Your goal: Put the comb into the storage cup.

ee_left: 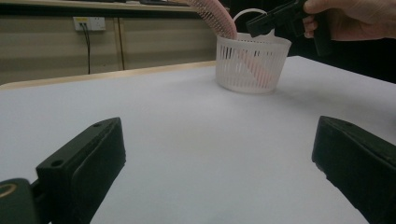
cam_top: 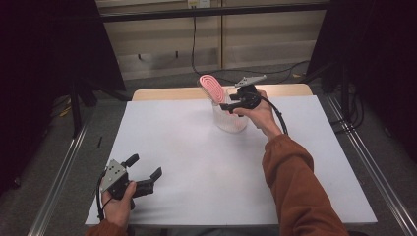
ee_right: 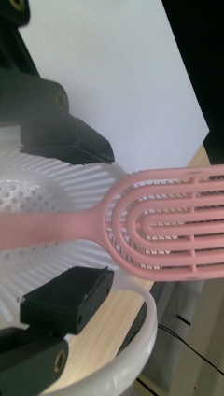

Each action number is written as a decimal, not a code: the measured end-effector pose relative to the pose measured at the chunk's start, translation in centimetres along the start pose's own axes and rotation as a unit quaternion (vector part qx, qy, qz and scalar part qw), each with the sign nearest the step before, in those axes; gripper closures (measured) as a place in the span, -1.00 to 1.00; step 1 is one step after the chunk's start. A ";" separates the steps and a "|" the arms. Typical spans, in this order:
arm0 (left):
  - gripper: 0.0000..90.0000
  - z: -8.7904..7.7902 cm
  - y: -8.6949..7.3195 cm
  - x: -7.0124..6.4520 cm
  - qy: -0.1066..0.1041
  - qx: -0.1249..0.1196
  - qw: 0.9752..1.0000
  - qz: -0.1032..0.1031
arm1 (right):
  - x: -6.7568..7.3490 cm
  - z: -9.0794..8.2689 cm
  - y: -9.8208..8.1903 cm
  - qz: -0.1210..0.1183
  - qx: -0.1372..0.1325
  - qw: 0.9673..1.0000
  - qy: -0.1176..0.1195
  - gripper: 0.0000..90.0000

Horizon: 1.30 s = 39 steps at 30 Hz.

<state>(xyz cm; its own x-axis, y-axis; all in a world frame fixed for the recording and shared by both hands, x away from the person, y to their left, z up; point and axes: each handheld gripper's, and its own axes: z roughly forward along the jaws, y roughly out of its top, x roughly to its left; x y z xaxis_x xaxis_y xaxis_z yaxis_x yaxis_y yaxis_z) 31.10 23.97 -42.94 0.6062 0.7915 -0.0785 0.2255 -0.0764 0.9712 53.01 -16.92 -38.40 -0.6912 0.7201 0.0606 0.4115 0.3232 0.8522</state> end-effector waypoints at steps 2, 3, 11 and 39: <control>-0.94 -0.1 0.0 0.0 0.001 0.000 1.000 -0.002 | -0.1 -0.1 -0.1 0.005 -0.006 1.000 -0.004 -0.24; -0.94 -0.2 0.0 0.0 0.002 0.000 1.000 -0.001 | 0.0 -0.1 -0.1 0.007 -0.007 1.000 -0.006 -0.27; -0.94 -0.3 -0.1 0.0 0.005 0.001 1.000 -0.002 | 0.6 -0.7 0.0 0.003 -0.022 1.000 -0.005 -0.35; -0.94 -0.5 0.0 -0.3 0.003 -0.002 1.000 0.004 | 1.4 -5.2 -2.5 0.005 -0.110 0.994 -0.005 0.84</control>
<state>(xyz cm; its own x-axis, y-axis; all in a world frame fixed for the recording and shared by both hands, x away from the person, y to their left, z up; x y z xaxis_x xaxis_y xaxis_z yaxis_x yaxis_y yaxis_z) 30.57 24.02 -42.78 0.6035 0.7943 -0.0697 0.2175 -0.0799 0.9728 47.93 -19.89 -37.76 -0.6813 0.7289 0.0663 0.2785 0.1744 0.9445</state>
